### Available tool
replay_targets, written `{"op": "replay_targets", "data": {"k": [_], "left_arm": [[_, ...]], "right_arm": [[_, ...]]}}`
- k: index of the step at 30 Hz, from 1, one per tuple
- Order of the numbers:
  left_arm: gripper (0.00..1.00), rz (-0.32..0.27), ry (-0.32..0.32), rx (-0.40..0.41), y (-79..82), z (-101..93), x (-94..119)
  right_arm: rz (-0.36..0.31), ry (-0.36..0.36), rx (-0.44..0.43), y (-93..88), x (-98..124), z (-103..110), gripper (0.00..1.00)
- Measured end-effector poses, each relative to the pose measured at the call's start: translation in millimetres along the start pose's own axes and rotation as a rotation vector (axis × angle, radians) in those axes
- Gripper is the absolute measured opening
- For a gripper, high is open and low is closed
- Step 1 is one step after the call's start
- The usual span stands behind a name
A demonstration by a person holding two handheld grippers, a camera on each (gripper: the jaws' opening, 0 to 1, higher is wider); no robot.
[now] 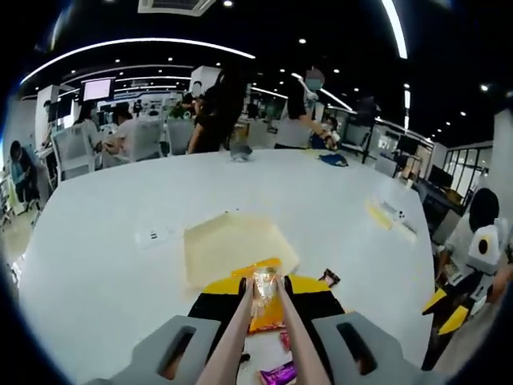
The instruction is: Place the target food into the container with the food tongs after gripping and lifting it, then release it inside without dropping or visibly crushing the food.
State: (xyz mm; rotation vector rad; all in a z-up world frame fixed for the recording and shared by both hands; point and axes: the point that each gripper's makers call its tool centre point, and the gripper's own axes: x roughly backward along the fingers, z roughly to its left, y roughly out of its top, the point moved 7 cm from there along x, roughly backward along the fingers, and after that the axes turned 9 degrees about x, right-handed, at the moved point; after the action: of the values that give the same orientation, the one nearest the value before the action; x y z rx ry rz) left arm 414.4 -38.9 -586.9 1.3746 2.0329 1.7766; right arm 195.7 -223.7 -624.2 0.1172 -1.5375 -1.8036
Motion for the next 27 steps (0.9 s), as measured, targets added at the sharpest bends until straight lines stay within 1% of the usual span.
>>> {"op": "replay_targets", "data": {"k": [8, 18, 27], "left_arm": [[0.17, 0.000, -0.008, -0.013, 6.6, -3.2, -8], [0.17, 0.009, -0.009, -0.014, 8.2, -2.5, -11], [0.17, 0.012, -0.008, -0.010, 13.3, 1.8, -20]], "right_arm": [[-0.004, -0.006, -0.007, -0.6, 2, -2, 0.27], [-0.006, -0.001, -0.008, -1.5, 3, 1, 0.27], [-0.007, -0.006, -0.006, -2.2, 6, 1, 0.27]]}}
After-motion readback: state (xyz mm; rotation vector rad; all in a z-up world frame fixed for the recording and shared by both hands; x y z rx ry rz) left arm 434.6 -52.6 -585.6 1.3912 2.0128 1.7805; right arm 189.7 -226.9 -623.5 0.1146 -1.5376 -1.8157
